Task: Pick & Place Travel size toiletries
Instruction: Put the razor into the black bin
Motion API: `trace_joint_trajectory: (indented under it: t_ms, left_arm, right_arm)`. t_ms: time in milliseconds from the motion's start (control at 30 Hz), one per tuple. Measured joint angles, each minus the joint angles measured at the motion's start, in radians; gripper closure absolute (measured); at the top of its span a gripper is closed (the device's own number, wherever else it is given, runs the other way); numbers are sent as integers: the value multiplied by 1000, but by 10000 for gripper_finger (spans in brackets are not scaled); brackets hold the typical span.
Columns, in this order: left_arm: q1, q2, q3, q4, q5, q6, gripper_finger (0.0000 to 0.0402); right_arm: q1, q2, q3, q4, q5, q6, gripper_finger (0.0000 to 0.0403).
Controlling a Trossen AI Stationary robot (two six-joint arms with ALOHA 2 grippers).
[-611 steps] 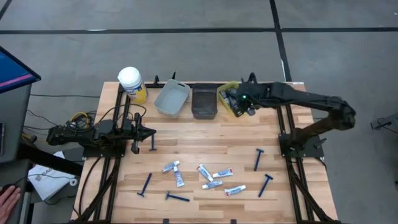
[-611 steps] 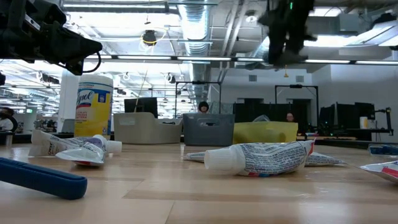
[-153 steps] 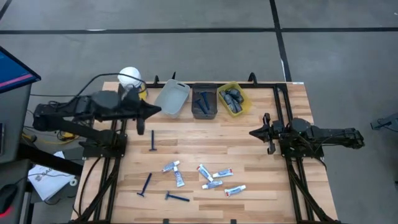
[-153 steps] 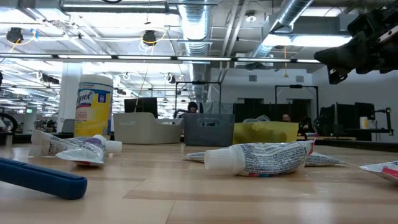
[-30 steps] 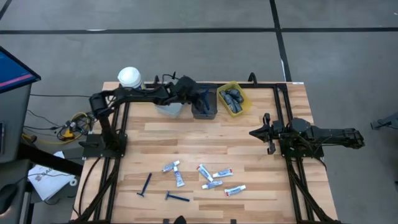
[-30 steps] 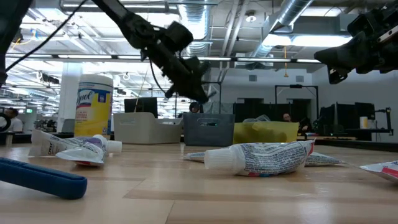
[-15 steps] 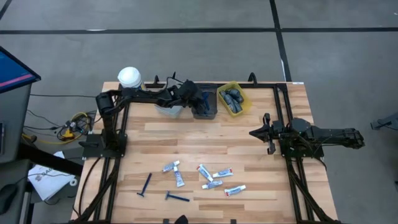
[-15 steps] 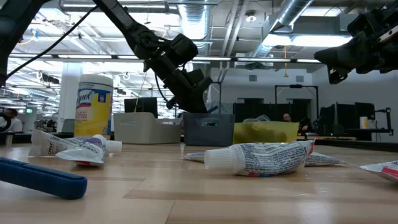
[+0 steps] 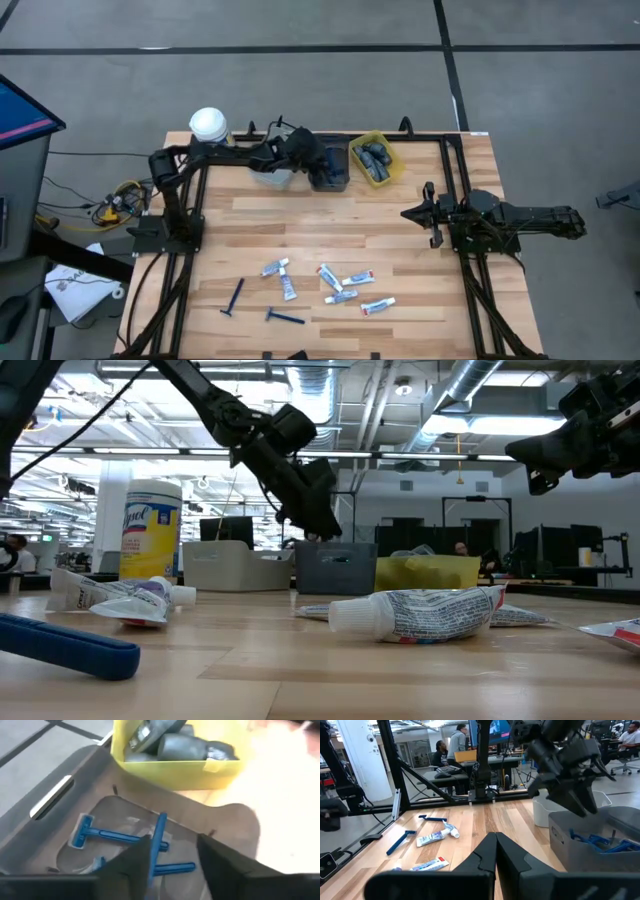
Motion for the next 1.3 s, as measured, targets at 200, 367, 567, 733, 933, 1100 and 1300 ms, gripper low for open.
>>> trace_joint_trajectory:
  t_ms: [200, 367, 567, 733, 933, 1100, 1300]
  left_arm:
    - [-52, -188, 0, -187, -2, 5, 137]
    - [-168, -427, 1, -560, -128, -75, 125]
    - [-397, -638, 0, -939, -291, -492, 148]
    - [-616, -720, -48, -1067, -323, -882, 166]
    - [-889, -720, -185, -1078, -226, -1278, 184]
    - [-1062, -642, -249, -1061, -126, -1399, 192]
    - [-1122, -475, -255, -927, -54, -1422, 198]
  right_arm:
    - [0, 0, 0, 0, 0, 0, 403]
    - [0, 0, 0, 0, 0, 0, 403]
    - [0, 0, 0, 0, 0, 0, 403]
    - [0, 0, 0, 0, 0, 0, 403]
    - [0, 0, 0, 0, 0, 0, 403]
    - [0, 0, 0, 0, 0, 0, 403]
    - [0, 0, 0, 0, 0, 0, 403]
